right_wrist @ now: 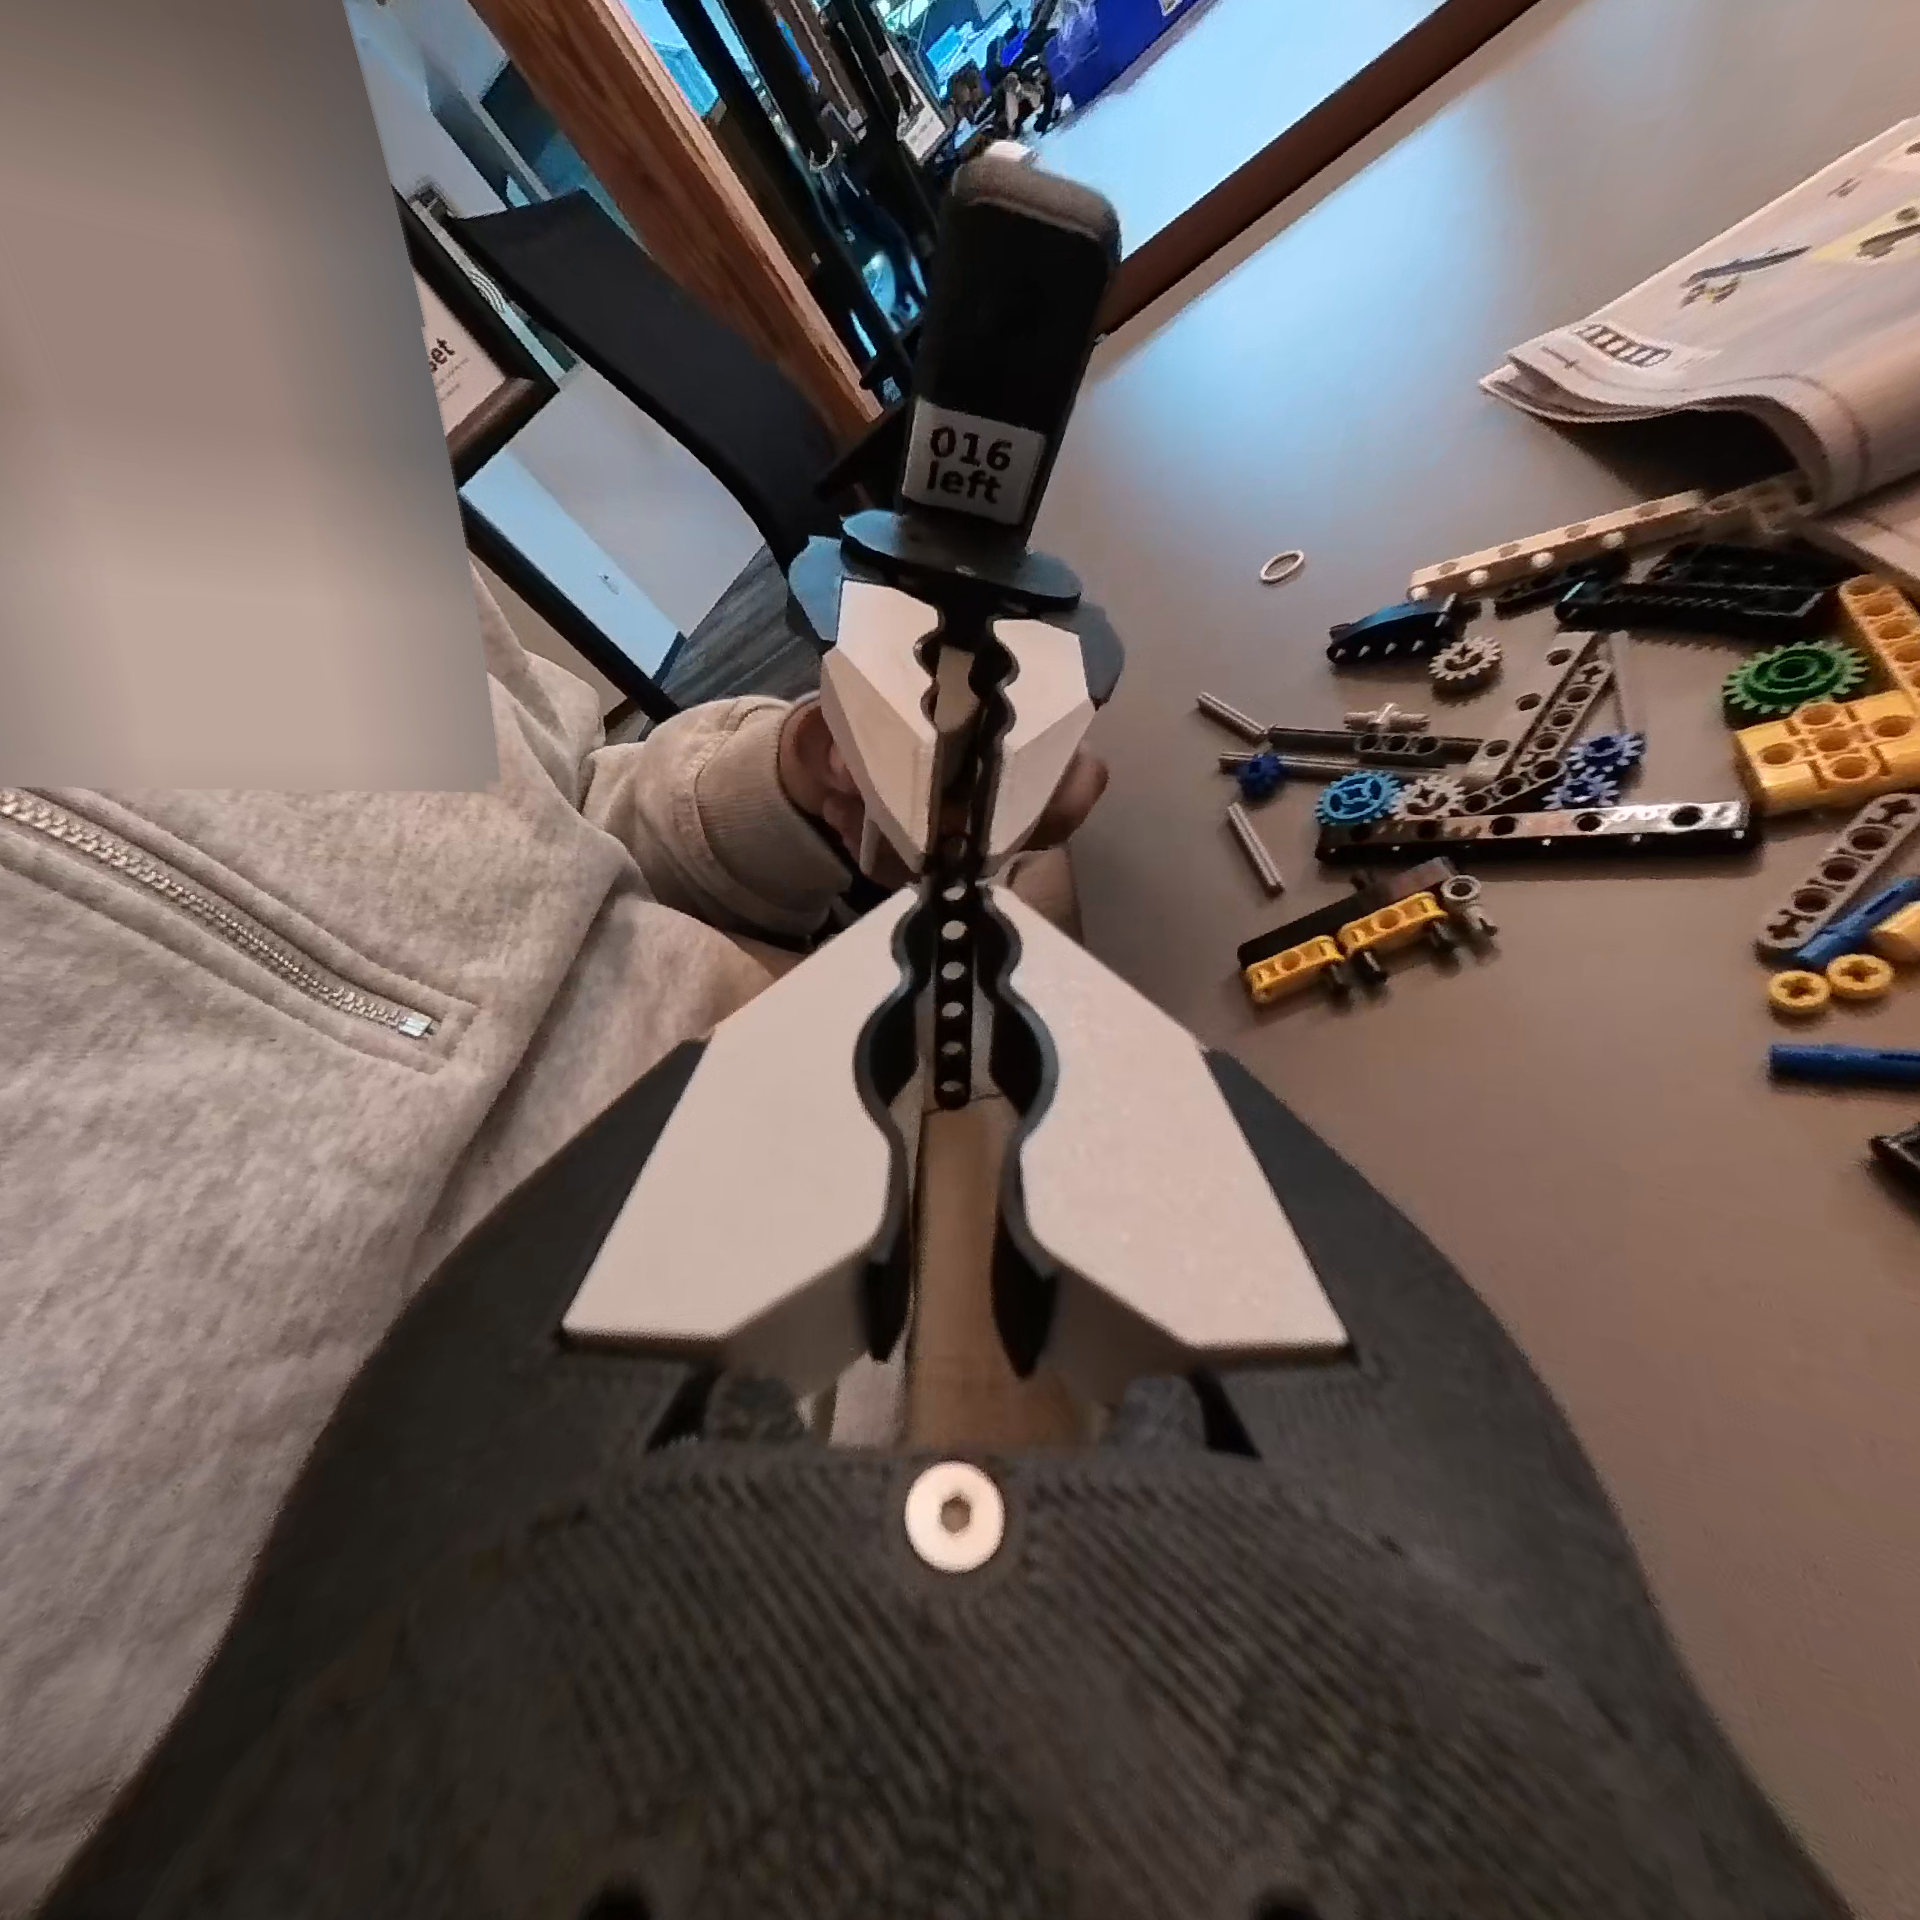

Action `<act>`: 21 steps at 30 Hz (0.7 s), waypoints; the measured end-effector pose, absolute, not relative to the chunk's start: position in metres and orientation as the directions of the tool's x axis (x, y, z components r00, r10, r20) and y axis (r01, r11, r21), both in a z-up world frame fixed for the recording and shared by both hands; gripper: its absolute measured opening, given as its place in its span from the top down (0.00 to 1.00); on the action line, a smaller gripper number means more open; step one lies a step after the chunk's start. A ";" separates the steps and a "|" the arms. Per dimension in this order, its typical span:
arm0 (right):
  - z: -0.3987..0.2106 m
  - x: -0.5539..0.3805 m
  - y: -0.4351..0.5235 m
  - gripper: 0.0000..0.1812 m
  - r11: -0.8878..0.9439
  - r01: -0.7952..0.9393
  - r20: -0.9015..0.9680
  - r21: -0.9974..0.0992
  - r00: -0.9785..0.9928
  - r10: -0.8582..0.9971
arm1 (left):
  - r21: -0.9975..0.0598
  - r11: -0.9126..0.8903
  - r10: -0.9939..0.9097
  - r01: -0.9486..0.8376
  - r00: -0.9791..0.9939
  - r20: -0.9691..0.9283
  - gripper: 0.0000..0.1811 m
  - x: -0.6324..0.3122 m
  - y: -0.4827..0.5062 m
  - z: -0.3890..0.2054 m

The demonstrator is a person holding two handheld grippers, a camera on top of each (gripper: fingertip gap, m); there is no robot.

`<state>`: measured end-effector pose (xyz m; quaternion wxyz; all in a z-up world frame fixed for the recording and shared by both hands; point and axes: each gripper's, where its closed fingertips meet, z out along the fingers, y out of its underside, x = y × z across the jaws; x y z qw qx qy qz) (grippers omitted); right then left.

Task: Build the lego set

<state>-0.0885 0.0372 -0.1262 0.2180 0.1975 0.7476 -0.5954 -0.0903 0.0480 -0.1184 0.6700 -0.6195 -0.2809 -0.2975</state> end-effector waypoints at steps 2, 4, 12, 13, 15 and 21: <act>-0.124 -0.094 0.037 0.98 0.186 0.566 -0.566 -0.803 -0.823 0.059 | -0.648 0.090 -0.045 0.756 0.653 0.756 0.97 -0.095 0.048 -0.116; -0.121 -0.100 0.039 0.98 0.140 0.578 -0.572 -0.804 -0.816 0.084 | -0.633 0.138 -0.032 0.761 0.643 0.766 0.95 -0.102 0.046 -0.115; -0.112 -0.112 0.041 0.98 -0.065 0.676 -0.679 -0.734 -0.728 0.091 | -0.575 0.158 -0.058 0.803 0.589 0.806 0.87 -0.096 0.058 -0.122; -0.113 -0.110 0.039 0.98 -0.079 0.690 -0.694 -0.720 -0.715 0.078 | -0.569 0.159 -0.056 0.807 0.583 0.810 0.87 -0.096 0.060 -0.123; -0.113 -0.110 0.037 0.98 -0.119 0.705 -0.715 -0.699 -0.696 0.072 | -0.567 0.156 -0.057 0.809 0.581 0.812 0.95 -0.095 0.062 -0.123; -0.113 -0.109 0.038 0.98 -0.183 0.735 -0.752 -0.652 -0.658 0.039 | -0.587 0.127 -0.047 0.800 0.596 0.802 0.97 -0.092 0.061 -0.122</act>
